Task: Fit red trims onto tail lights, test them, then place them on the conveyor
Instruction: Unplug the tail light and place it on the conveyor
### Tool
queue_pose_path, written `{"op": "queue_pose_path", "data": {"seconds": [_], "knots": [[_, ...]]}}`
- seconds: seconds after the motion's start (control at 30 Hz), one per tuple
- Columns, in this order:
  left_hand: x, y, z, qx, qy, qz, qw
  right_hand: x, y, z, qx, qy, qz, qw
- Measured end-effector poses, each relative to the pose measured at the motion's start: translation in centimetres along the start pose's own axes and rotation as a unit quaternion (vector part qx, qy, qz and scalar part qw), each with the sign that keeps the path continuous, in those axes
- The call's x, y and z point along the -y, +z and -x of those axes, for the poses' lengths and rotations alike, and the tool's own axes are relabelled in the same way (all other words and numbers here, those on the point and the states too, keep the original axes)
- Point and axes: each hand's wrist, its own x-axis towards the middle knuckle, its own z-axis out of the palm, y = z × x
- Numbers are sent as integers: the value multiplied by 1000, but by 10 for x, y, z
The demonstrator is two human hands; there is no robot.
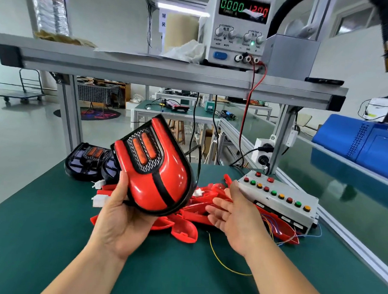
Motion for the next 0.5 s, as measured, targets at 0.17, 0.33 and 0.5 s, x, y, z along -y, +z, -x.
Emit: {"op": "queue_pose_path", "data": {"seconds": [0.17, 0.33, 0.5], "knots": [[8, 2, 11, 78, -71, -111, 988, 16, -3, -3, 88, 46, -43, 994], [24, -1, 18, 103, -135, -164, 972, 39, -15, -2, 0, -25, -46, 999], [30, -1, 13, 61, -117, -128, 983, 45, -23, -8, 12, -68, 8, 998]]}}
